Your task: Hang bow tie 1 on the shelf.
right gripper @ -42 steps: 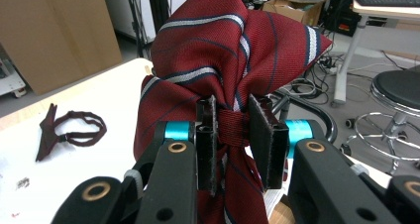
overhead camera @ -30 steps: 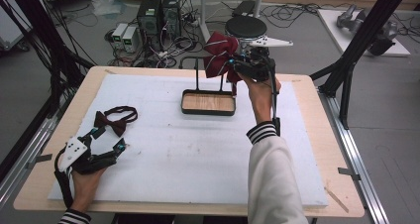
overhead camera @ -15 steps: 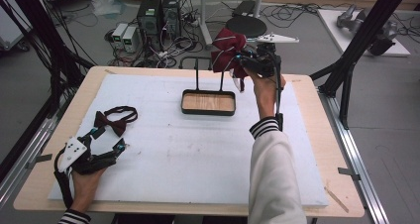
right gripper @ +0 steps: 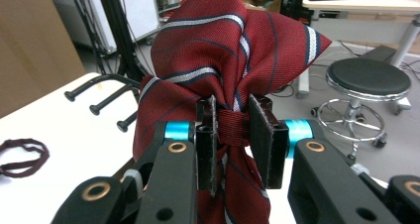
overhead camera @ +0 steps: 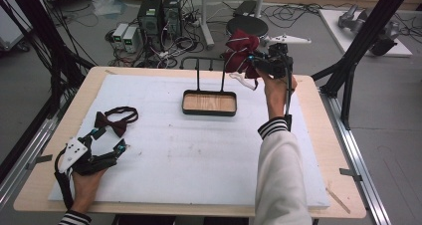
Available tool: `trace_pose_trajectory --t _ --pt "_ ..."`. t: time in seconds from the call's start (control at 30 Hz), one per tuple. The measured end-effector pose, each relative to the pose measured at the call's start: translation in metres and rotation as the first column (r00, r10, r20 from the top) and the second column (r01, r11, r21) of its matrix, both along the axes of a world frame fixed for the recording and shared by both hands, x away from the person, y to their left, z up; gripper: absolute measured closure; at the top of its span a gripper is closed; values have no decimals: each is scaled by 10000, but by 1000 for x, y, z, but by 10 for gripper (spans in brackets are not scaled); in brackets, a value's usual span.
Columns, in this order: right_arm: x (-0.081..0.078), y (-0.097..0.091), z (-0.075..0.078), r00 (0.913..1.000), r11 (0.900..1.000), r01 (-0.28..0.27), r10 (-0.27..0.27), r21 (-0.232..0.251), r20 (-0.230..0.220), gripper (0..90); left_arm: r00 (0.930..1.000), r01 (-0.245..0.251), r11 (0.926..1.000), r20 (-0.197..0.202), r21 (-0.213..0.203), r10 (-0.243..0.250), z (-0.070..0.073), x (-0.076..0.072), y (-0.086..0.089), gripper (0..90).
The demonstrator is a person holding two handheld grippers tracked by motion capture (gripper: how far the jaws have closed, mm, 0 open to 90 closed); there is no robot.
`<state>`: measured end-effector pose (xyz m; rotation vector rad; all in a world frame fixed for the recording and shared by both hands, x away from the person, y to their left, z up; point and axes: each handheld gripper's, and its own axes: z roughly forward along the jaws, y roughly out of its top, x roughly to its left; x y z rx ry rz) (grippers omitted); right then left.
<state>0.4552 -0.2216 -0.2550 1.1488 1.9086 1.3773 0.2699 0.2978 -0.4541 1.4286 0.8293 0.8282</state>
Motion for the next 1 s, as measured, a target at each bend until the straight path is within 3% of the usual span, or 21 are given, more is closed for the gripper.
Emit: trace_pose_trajectory --t 0.23,0.53,0.67,0.77,0.83,1.0 --pt "-1 -8 -3 9997 9995 155 -160 -273 -166 742 10000 5 10000 -4 31 -5 0 0 0 160" --pt "3 -20 -13 9960 9964 418 -473 -733 -759 742 10000 22 10000 19 60 -22 0 0 0 160" --pt "0 -21 -18 9987 9931 223 -274 -1155 -424 743 10000 32 10000 31 70 -32 0 0 0 160" --pt "0 -23 -26 9982 9895 130 -212 -1438 -555 742 10000 30 10000 34 66 -30 0 0 0 160" --pt "0 -25 -29 9969 9904 86 -192 -1377 -759 742 10000 27 10000 36 65 -28 0 0 0 160" --pt "0 -24 -29 9977 9857 -133 19 -1679 -684 742 10000 26 10000 37 72 -26 0 0 0 160"
